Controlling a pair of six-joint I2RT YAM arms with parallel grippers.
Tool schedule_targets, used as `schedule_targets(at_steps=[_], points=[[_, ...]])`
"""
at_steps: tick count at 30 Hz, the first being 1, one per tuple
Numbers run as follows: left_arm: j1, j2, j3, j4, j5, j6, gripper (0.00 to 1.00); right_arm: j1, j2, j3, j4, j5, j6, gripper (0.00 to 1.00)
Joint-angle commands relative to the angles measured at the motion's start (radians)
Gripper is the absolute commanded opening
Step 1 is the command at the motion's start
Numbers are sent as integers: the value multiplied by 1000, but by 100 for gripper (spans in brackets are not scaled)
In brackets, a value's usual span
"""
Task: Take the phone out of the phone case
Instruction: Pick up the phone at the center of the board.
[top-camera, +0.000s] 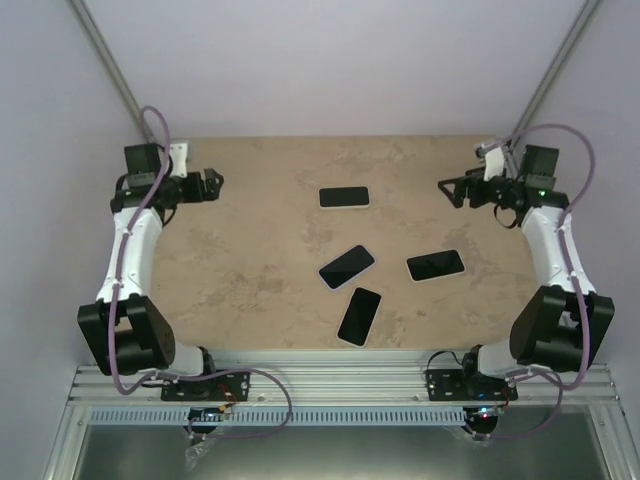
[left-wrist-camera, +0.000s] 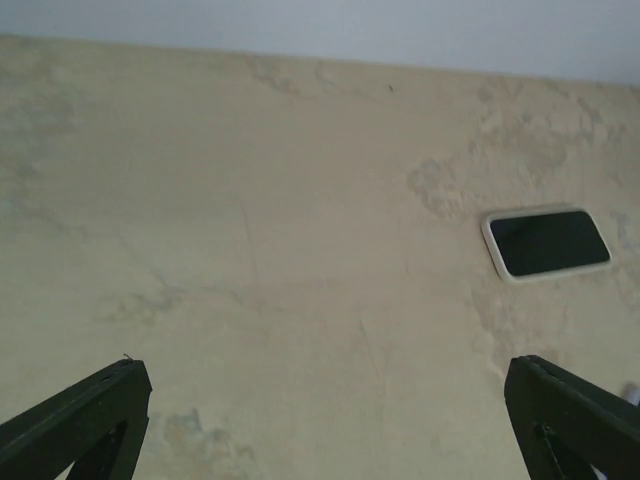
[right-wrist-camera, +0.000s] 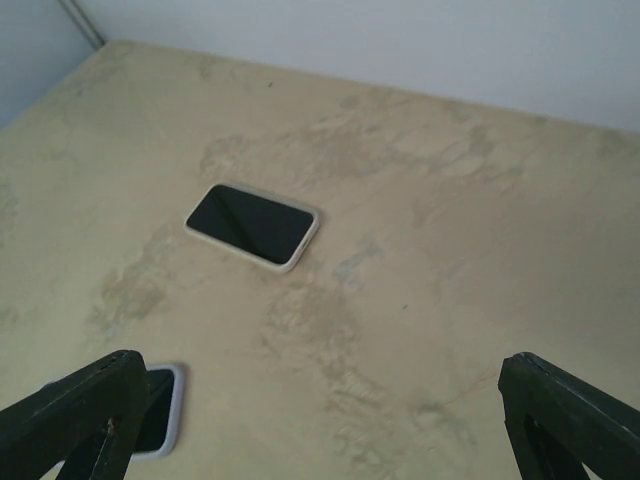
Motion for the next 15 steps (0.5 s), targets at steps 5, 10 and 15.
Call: schedule_targets(at_steps=[5,10,15], points=[[-127,-105,-156,15,29,53,99,120,-173,-194,69,167,57,98],[-202,-109,-184,9,88,92,99,149,-274,-284,105,218,85,98],[-303,-62,-156,-12,124,203,99,145,-341,-334,127,233,104,98]])
